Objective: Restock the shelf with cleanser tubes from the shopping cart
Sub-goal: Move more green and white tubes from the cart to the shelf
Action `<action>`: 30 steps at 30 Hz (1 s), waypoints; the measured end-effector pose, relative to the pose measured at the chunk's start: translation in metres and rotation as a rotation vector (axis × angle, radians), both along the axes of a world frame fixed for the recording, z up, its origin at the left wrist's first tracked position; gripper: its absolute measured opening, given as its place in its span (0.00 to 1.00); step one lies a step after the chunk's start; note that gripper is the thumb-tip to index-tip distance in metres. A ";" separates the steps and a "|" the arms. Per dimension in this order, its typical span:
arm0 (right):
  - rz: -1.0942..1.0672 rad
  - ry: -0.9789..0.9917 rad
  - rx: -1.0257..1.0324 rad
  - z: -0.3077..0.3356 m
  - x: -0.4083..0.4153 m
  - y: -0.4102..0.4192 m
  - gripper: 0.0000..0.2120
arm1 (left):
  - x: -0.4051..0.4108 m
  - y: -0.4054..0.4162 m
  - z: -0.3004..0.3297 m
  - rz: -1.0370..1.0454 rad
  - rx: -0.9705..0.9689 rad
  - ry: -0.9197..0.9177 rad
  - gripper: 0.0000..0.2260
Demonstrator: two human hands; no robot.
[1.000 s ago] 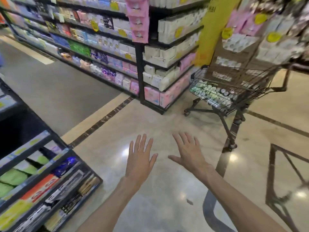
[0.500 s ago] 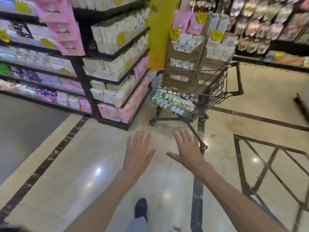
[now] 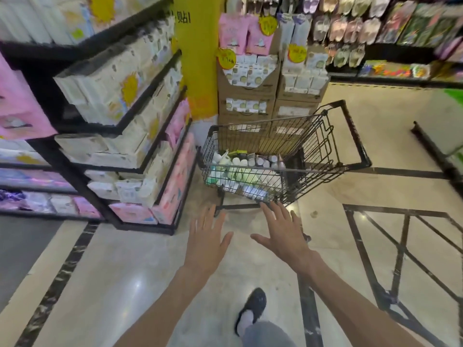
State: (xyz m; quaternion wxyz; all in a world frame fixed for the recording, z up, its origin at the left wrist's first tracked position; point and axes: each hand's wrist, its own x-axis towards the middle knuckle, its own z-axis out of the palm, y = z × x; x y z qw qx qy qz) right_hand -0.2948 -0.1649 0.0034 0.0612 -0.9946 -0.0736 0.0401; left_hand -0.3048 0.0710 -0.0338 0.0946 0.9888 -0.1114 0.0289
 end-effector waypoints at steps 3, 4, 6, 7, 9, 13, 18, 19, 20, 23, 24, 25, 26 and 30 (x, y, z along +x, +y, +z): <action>-0.009 0.021 0.015 -0.011 0.063 0.000 0.44 | 0.064 -0.001 -0.006 0.000 -0.016 0.036 0.30; -0.013 0.018 0.022 -0.016 0.085 0.000 0.44 | 0.086 -0.001 -0.007 -0.002 -0.029 0.048 0.30; -0.018 0.018 0.030 -0.022 0.131 0.000 0.44 | 0.130 -0.002 -0.006 -0.004 -0.054 0.071 0.31; -0.024 0.027 0.034 -0.025 0.153 -0.002 0.44 | 0.153 -0.003 -0.006 -0.002 -0.062 0.068 0.31; -0.030 0.048 0.047 -0.030 0.199 -0.004 0.44 | 0.197 -0.006 -0.005 0.006 -0.065 0.072 0.33; -0.030 0.071 0.052 -0.038 0.282 -0.007 0.45 | 0.279 -0.009 -0.013 0.039 -0.064 0.103 0.38; -0.034 0.142 0.071 -0.051 0.368 -0.005 0.43 | 0.365 -0.010 -0.022 0.061 -0.055 0.230 0.31; -0.044 0.160 0.078 -0.055 0.384 -0.004 0.43 | 0.383 -0.010 -0.027 0.052 -0.048 0.250 0.31; -0.053 0.172 0.083 -0.060 0.400 -0.002 0.43 | 0.401 -0.009 -0.031 0.039 -0.048 0.259 0.32; -0.091 0.216 0.093 -0.080 0.446 0.004 0.43 | 0.457 -0.007 -0.051 -0.006 -0.057 0.267 0.34; -0.105 0.237 0.097 -0.087 0.460 0.006 0.43 | 0.477 -0.006 -0.060 -0.023 -0.060 0.291 0.31; -0.125 0.260 0.100 -0.093 0.474 0.009 0.43 | 0.496 -0.005 -0.068 -0.040 -0.064 0.306 0.29; -0.148 0.285 0.108 -0.100 0.487 0.012 0.44 | 0.515 -0.003 -0.076 -0.059 -0.069 0.319 0.29; -0.231 0.341 0.142 -0.131 0.533 0.023 0.43 | 0.576 0.001 -0.108 -0.125 -0.032 0.402 0.28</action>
